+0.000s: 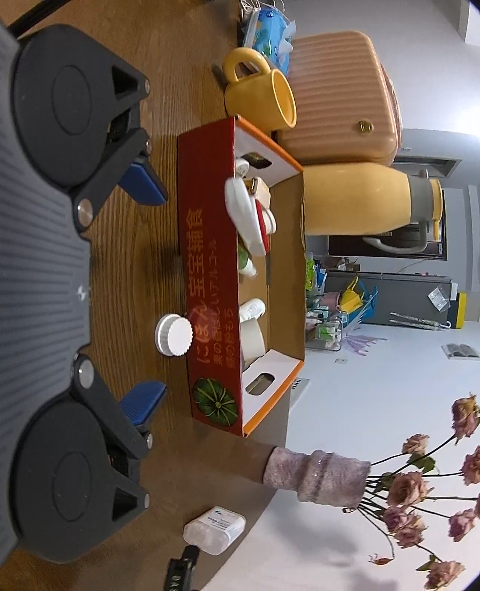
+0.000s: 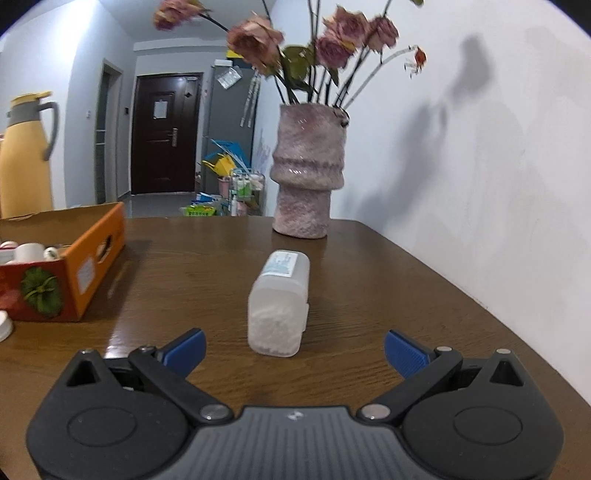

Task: Organize rigid objects
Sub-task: 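Withdraw both tools and move the right tool toward the white pill bottle, then close the right tool on the white pill bottle while the left tool approaches the white cap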

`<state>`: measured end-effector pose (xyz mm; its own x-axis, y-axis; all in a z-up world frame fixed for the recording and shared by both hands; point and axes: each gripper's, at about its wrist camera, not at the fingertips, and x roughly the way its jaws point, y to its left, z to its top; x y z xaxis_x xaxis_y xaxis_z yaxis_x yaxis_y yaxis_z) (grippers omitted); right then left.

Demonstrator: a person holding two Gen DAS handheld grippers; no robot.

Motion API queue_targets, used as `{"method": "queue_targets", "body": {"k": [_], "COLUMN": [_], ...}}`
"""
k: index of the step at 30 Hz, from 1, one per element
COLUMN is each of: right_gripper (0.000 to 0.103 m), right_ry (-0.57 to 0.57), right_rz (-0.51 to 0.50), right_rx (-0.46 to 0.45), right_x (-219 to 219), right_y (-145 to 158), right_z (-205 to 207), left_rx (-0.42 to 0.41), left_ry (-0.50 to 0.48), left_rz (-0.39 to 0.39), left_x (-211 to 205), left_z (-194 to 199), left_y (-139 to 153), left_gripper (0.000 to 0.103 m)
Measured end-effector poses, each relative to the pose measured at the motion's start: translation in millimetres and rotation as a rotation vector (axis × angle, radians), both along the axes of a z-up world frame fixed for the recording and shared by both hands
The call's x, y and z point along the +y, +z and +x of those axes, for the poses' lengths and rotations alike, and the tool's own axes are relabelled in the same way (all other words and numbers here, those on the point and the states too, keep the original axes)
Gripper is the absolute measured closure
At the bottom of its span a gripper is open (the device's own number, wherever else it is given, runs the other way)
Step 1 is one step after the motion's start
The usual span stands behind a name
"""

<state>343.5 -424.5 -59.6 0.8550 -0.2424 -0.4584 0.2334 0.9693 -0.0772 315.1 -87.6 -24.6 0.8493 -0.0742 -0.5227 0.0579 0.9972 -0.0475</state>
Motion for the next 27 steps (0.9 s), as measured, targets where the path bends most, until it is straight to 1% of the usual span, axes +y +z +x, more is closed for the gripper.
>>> {"method": "queue_targets", "body": {"k": [4, 8, 11, 13, 16, 19, 20, 21, 22, 23, 25, 27], "right_gripper": [0.000, 0.004, 0.009, 0.011, 0.016, 0.028, 0.038, 0.049, 0.056, 0.059, 0.060, 0.060], "right_ry": [-0.023, -0.071, -0.097, -0.120, -0.149, -0.154, -0.148, -0.139, -0.129, -0.125, -0.130, -0.132], "right_rz": [0.019, 0.050, 0.072, 0.085, 0.139, 0.162, 0.170, 0.177, 0.186, 0.188, 0.171, 0.176], "right_rx": [0.023, 0.031, 0.046, 0.061, 0.060, 0.063, 0.063, 0.064, 0.070, 0.080, 0.085, 0.078], "right_x": [-7.1, -11.6, -15.1, -17.9, -26.2, -30.7, -31.7, -32.9, -33.5, -33.8, -31.0, -30.4], "right_y": [-6.0, -11.1, -14.6, -17.2, -19.2, -21.1, -21.5, -21.8, -22.3, -23.1, -22.6, -21.7], "right_z": [24.6, 48.8, 67.4, 78.2, 89.4, 97.7, 100.3, 102.4, 104.5, 107.1, 106.7, 102.8], "left_rx": [0.016, 0.040, 0.054, 0.062, 0.073, 0.082, 0.085, 0.088, 0.092, 0.095, 0.102, 0.105], "left_ry": [-0.002, 0.004, 0.011, 0.017, 0.024, 0.023, 0.023, 0.025, 0.026, 0.027, 0.031, 0.040], "left_rz": [0.015, 0.024, 0.025, 0.027, 0.032, 0.039, 0.043, 0.048, 0.049, 0.049, 0.050, 0.055], "left_x": [-9.3, -16.0, -19.1, -22.0, -26.7, -32.2, -34.0, -36.0, -37.8, -39.1, -41.4, -43.3], "left_z": [9.4, 19.8, 27.1, 32.3, 40.4, 47.2, 49.3, 51.8, 54.3, 56.1, 60.1, 63.5], "left_y": [-4.3, -9.5, -12.8, -14.7, -18.1, -21.6, -22.6, -23.5, -24.6, -25.5, -26.8, -28.0], "left_gripper": [0.000, 0.000, 0.000, 0.000, 0.000, 0.000, 0.000, 0.000, 0.000, 0.000, 0.000, 0.000]}}
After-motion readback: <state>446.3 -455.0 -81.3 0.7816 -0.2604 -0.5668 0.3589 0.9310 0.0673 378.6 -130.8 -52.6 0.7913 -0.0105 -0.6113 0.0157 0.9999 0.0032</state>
